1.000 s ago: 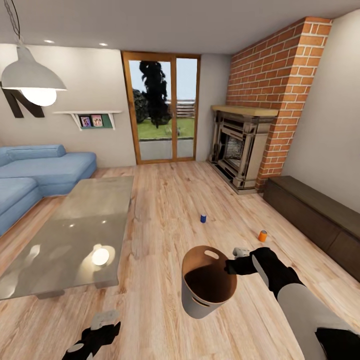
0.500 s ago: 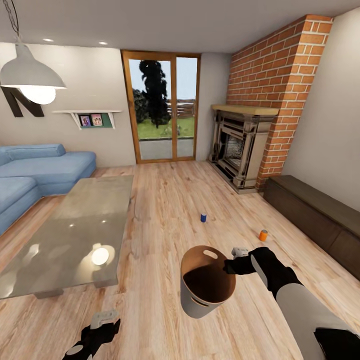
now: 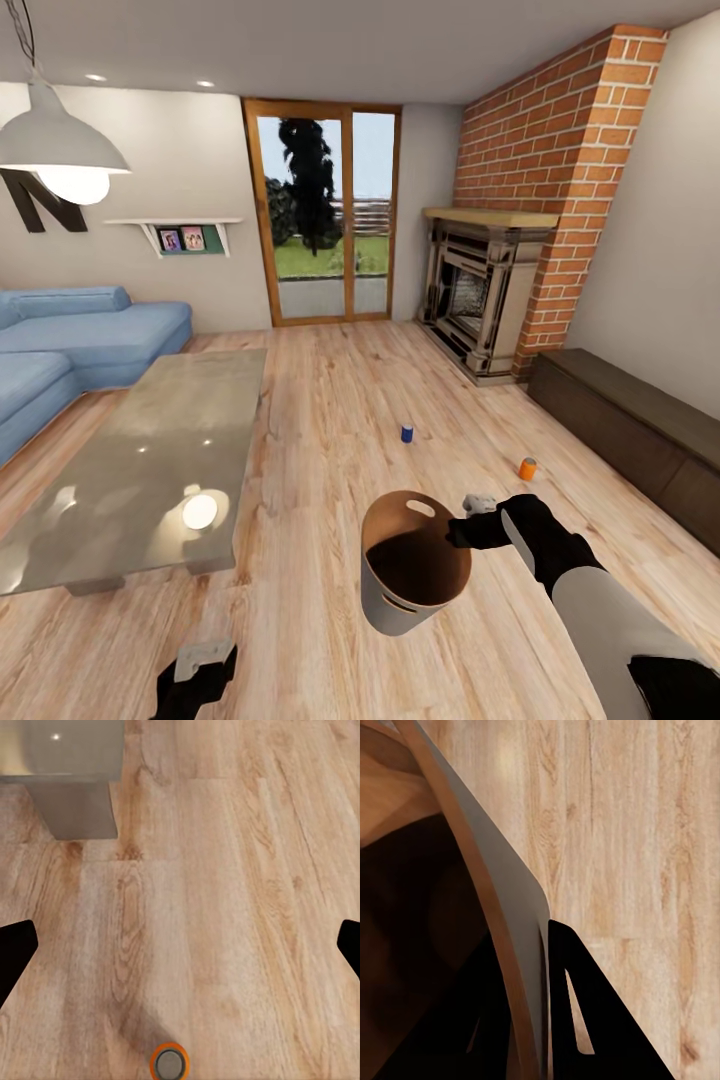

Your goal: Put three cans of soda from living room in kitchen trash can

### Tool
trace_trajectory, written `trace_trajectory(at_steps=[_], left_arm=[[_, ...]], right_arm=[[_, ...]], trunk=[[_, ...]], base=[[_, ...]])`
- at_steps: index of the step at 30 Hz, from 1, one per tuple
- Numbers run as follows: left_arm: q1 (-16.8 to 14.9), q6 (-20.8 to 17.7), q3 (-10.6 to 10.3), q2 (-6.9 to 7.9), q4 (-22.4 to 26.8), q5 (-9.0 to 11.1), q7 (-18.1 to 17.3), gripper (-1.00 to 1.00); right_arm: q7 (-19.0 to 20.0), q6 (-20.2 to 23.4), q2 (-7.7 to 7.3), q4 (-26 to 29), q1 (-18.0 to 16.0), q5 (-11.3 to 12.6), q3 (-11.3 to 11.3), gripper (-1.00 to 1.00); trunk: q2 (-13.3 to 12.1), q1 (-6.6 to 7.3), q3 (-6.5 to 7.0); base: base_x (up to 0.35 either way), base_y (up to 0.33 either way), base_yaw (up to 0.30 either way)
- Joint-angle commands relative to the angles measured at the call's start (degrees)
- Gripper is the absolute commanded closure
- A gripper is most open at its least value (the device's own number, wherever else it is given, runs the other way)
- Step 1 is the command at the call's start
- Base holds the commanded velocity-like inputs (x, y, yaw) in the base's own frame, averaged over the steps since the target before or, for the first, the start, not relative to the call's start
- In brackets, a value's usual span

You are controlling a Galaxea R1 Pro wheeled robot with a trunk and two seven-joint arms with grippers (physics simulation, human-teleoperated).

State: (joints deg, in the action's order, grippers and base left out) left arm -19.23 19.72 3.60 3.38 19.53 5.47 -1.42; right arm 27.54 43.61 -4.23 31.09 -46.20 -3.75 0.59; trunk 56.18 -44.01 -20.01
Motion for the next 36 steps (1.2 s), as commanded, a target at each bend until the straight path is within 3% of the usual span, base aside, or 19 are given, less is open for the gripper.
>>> trace_trajectory(at_steps=[1, 17, 36], left_arm=[[0.00, 0.28, 0.00, 0.01, -0.24, 0.01, 0.00, -1.00], [-0.02, 1.28, -0.25, 0.10, -1.53, -0.52, -0.04, -1.00], [-0.02, 1.28, -0.43, 0.01, -1.60, -0.61, -0.07, -1.00]], right_arm=[[0.32, 0.32, 0.01, 0.03, -0.03, 1.29, 0.12, 1.00], [0.32, 0.75, -0.06, 4.10, 0.06, 1.39, 0.20, 1.00], [0.32, 0.78, 0.01, 4.46, 0.06, 1.55, 0.21, 1.00]], trunk=[[0.42, -0.22, -0.18], [6.84, -3.74, -3.14], [14.46, -7.91, -8.16]], base=[[0.000, 0.000, 0.000], [0.000, 0.000, 0.000], [0.000, 0.000, 0.000]])
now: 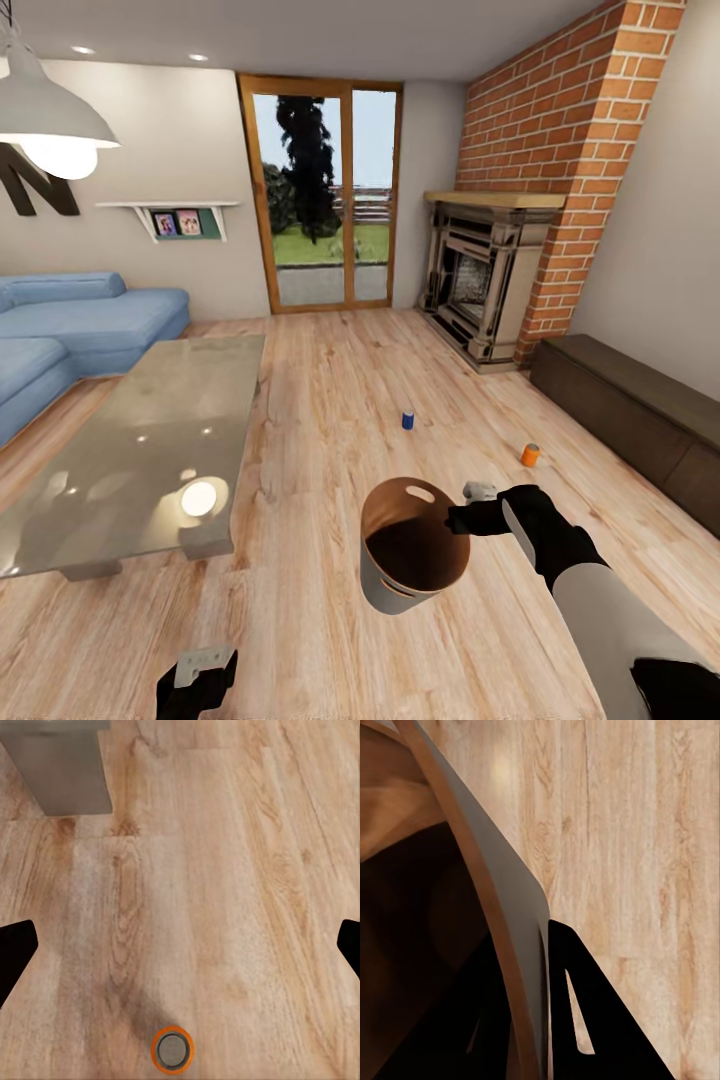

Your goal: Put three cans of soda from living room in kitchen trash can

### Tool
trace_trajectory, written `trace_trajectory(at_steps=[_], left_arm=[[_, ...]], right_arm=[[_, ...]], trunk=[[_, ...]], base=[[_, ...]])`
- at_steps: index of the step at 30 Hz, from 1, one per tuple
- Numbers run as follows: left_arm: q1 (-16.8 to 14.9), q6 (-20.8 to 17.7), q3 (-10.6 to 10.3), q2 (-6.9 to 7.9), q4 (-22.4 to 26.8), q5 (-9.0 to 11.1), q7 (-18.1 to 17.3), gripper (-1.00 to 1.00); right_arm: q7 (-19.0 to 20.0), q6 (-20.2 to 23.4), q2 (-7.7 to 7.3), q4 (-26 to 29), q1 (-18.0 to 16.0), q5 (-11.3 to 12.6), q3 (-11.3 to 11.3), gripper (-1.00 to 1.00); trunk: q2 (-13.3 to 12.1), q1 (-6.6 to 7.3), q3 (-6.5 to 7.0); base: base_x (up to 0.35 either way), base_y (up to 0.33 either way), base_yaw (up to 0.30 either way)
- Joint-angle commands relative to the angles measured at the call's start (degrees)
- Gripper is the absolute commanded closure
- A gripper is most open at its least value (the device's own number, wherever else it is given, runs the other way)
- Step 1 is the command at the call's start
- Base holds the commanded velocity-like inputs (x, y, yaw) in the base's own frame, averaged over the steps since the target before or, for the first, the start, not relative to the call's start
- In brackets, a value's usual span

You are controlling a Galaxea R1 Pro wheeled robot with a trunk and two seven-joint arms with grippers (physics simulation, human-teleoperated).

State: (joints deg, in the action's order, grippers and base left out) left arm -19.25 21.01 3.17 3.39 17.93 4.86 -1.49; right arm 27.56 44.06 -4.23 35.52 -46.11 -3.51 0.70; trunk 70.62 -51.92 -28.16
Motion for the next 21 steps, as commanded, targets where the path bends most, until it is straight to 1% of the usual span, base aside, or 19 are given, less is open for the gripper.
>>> trace_trajectory(at_steps=[1, 21], left_arm=[[0.00, 0.00, 0.00, -0.02, 0.00, -0.01, 0.00, -1.00], [0.00, -0.40, -0.01, -0.24, -0.05, -0.10, 0.00, -1.00]], right_arm=[[0.30, 0.33, 0.01, 0.05, -0.01, 1.31, 0.09, 1.00], [0.30, 0.33, 0.01, 0.08, -0.01, 1.31, 0.09, 1.00]], trunk=[[0.42, -0.22, -0.27], [8.44, -4.61, -5.68]], base=[[0.000, 0.000, 0.000], [0.000, 0.000, 0.000]])
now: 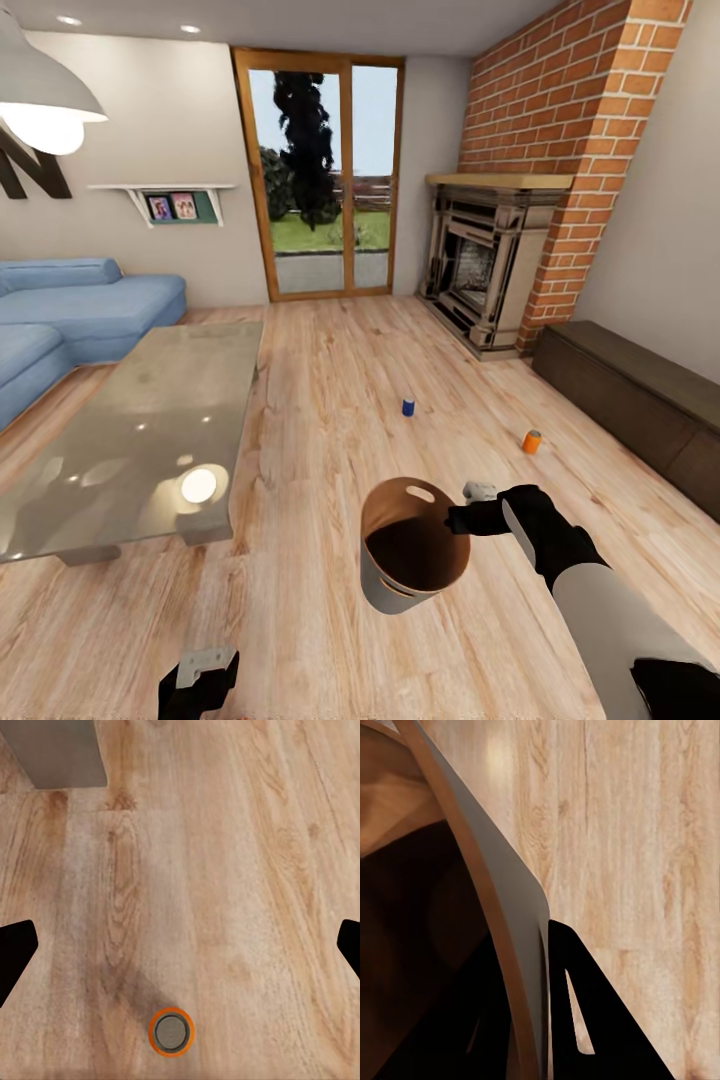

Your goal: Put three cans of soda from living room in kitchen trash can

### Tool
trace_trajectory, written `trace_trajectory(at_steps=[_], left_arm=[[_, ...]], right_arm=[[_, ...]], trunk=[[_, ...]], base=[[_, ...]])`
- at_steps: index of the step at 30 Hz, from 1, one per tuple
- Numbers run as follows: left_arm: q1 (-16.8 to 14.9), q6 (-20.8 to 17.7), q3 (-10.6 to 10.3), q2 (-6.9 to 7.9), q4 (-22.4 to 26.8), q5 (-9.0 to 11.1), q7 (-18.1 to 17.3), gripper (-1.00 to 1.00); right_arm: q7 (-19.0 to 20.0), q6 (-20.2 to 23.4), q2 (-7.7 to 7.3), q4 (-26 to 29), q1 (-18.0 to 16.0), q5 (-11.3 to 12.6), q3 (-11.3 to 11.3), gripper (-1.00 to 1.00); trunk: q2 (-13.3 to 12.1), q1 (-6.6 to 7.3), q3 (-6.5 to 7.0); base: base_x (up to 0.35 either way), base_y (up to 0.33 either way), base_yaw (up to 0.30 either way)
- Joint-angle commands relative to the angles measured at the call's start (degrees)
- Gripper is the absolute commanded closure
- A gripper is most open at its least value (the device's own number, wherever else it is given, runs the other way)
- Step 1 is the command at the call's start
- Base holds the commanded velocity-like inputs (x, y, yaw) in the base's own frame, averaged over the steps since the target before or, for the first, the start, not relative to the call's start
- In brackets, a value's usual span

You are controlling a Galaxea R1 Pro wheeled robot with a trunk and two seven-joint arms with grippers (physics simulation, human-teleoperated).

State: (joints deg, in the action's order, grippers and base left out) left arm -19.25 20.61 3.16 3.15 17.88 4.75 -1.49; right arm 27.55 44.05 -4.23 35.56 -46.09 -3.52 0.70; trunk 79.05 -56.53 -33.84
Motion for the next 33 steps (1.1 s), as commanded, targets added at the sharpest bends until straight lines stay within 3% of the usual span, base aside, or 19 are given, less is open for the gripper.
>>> trace_trajectory(at_steps=[1, 33], left_arm=[[0.00, -0.01, 0.00, -0.02, -0.03, 0.00, 0.00, -1.00], [0.00, -0.14, 0.00, -0.07, -0.09, -0.05, -0.28, -1.00]], right_arm=[[0.31, 0.33, 0.01, 0.03, -0.03, 1.32, 0.09, 1.00], [0.31, 0.33, 0.01, 0.03, 0.03, 1.38, 0.01, 1.00]], trunk=[[0.42, -0.22, -0.27], [13.26, -7.25, -8.93]], base=[[0.000, 0.000, 0.000], [0.000, 0.000, 0.000]])
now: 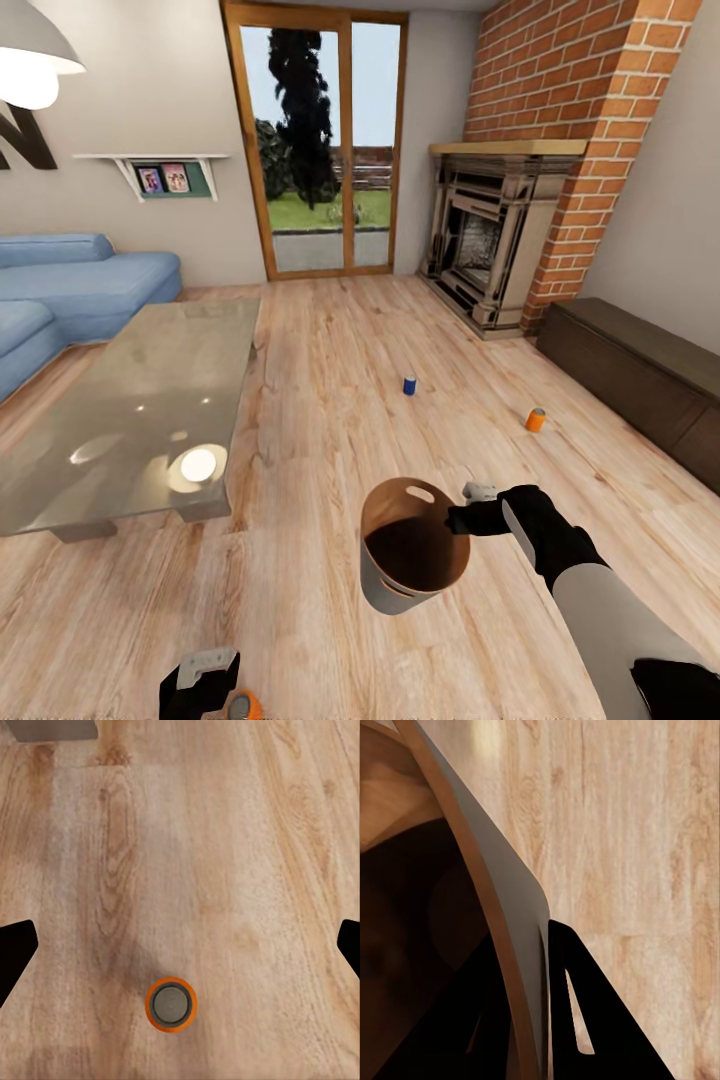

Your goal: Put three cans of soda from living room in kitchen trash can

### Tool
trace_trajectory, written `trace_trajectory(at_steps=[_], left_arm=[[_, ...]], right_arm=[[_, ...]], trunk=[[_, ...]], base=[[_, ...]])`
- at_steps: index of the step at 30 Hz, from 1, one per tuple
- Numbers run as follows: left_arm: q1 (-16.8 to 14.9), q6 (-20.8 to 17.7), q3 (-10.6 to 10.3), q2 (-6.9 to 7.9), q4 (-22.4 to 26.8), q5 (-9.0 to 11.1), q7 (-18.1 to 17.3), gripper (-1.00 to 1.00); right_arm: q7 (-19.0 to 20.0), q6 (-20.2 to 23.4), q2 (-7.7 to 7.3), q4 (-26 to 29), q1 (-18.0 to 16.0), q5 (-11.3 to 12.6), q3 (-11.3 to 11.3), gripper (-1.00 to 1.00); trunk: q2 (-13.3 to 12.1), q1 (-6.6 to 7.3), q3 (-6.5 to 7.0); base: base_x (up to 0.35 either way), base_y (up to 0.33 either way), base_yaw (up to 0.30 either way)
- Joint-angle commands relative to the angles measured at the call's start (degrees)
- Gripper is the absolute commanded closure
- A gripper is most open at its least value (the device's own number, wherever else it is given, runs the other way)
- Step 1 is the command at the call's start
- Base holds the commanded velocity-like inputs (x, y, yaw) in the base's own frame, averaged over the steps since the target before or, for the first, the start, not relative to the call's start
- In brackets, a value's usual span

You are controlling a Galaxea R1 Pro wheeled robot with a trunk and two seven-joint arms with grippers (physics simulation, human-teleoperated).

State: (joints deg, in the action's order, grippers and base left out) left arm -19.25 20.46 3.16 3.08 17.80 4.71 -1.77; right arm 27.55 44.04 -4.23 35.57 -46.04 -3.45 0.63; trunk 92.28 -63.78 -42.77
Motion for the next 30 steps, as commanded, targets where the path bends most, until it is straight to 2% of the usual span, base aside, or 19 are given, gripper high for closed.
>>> trace_trajectory(at_steps=[1, 25, 30], left_arm=[[0.00, 0.00, 0.00, 0.00, -0.01, 0.01, -0.01, -1.00], [0.00, -0.07, 0.00, 0.00, -0.02, -0.05, -0.16, -1.00], [0.00, -0.07, 0.00, 0.00, -0.03, -0.05, -0.15, -1.00]], right_arm=[[0.31, 0.34, 0.01, 0.03, -0.03, 1.30, 0.08, 1.00], [0.31, 0.34, 0.02, 0.08, -0.02, 1.34, 0.07, 1.00], [0.32, 0.34, -0.01, 1.52, 0.01, 1.34, 0.11, 1.00]], trunk=[[0.42, -0.22, -0.27], [10.05, -5.49, -6.76], [12.05, -6.59, -8.06]], base=[[0.000, 0.000, 0.000], [0.000, 0.000, 0.000], [0.000, 0.000, 0.000]])
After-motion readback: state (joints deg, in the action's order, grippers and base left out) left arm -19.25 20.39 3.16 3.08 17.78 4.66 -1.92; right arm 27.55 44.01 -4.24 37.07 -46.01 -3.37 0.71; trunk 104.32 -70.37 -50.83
